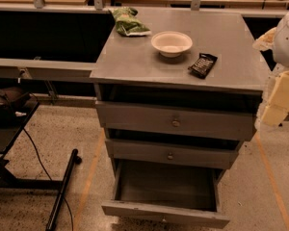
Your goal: Place rxbar chocolate into bottom drawer
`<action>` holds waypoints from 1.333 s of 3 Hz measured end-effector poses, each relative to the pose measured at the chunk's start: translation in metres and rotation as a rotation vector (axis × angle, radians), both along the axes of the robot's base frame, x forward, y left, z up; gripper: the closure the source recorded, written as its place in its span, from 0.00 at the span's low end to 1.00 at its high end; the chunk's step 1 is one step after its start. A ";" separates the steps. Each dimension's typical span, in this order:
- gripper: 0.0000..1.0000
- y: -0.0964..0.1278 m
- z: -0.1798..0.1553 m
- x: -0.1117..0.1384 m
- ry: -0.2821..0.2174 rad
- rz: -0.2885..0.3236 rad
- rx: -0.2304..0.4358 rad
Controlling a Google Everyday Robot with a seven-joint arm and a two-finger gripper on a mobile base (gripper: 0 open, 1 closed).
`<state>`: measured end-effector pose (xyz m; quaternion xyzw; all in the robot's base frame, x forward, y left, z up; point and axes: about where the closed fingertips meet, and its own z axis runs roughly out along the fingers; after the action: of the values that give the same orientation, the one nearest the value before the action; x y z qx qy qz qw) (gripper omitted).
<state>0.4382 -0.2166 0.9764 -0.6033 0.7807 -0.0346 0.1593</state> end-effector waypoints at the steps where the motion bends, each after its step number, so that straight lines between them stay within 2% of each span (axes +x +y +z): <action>1: 0.00 0.000 0.000 0.000 0.000 0.000 0.000; 2: 0.00 -0.006 0.004 0.020 -0.023 0.001 0.062; 3: 0.00 -0.003 0.000 0.067 -0.075 0.014 0.159; 4: 0.00 0.010 -0.004 0.128 -0.133 0.016 0.288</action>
Offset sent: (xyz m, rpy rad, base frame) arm 0.0553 -0.0207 0.0085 0.1779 -0.0465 0.0012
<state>0.5660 -0.2070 0.9719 -0.5768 0.7604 0.0391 0.2959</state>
